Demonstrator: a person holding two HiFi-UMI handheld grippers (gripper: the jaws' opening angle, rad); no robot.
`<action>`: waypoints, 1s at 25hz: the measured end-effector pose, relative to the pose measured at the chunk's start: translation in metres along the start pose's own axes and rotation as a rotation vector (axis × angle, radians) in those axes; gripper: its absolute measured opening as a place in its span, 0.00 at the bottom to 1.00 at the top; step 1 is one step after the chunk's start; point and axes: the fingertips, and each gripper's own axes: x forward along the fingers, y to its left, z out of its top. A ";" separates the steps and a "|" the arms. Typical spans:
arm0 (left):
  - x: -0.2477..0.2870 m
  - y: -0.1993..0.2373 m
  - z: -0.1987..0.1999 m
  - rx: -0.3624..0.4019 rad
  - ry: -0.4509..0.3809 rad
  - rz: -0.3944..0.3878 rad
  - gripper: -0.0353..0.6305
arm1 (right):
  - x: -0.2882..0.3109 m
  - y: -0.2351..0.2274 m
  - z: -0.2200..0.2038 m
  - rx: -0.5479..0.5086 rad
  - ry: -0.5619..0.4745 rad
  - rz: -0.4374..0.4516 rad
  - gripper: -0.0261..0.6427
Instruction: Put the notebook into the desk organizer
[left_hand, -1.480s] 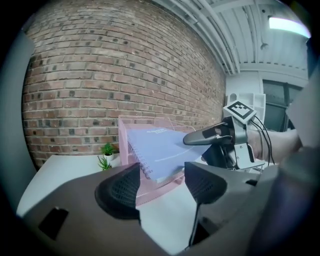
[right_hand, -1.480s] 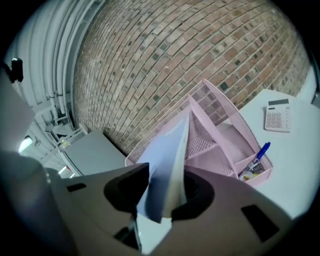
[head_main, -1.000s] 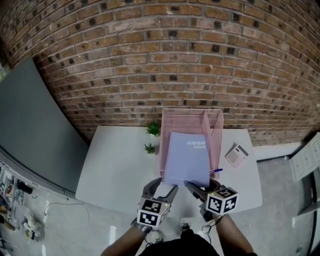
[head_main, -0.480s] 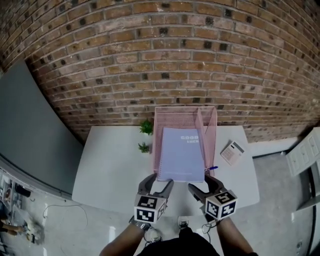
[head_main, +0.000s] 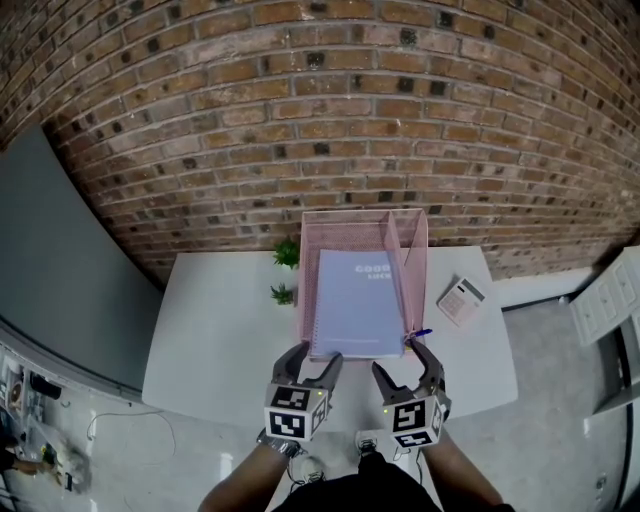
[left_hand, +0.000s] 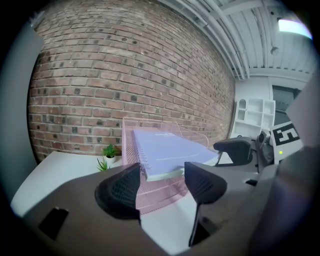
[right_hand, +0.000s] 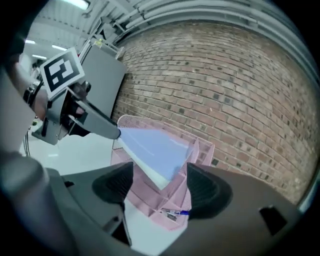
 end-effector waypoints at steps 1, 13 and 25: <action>0.000 0.000 0.000 0.001 -0.001 0.000 0.47 | 0.001 -0.001 0.001 -0.019 -0.001 -0.011 0.55; -0.007 0.004 0.005 0.026 -0.028 0.009 0.47 | 0.019 -0.009 0.013 0.064 0.004 -0.026 0.53; -0.015 0.013 0.005 0.026 -0.033 0.007 0.47 | 0.043 -0.016 0.021 -0.004 0.045 -0.084 0.53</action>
